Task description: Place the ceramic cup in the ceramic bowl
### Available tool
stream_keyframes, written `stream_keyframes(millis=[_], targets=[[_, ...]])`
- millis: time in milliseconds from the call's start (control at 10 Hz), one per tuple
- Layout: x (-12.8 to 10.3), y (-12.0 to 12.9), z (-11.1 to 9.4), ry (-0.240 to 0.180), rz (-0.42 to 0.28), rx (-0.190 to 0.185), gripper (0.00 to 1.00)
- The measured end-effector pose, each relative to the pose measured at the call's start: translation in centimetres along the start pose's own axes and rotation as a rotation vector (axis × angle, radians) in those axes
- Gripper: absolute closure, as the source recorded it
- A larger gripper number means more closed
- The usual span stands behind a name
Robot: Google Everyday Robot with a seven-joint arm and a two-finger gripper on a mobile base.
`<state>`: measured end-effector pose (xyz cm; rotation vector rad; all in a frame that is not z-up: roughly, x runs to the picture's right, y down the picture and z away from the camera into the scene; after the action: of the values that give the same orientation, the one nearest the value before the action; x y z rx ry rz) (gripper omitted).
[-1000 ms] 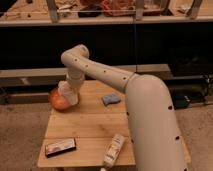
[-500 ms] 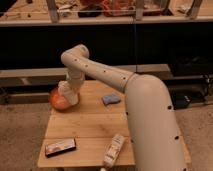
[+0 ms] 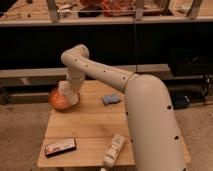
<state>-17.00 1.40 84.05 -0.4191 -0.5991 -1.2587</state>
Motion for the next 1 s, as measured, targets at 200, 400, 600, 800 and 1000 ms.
stream_keyframes(millis=[200,400,600,800,1000], targets=[[0.05,0.03,0.0,0.001,-0.001,0.0,0.8],[0.15,0.04,0.0,0.004,-0.003,-0.001,0.8],[0.18,0.02,0.01,0.005,-0.004,-0.001,0.86],[0.24,0.01,0.01,0.006,-0.006,-0.002,0.86],[0.29,0.01,0.02,0.008,-0.008,-0.003,0.81]])
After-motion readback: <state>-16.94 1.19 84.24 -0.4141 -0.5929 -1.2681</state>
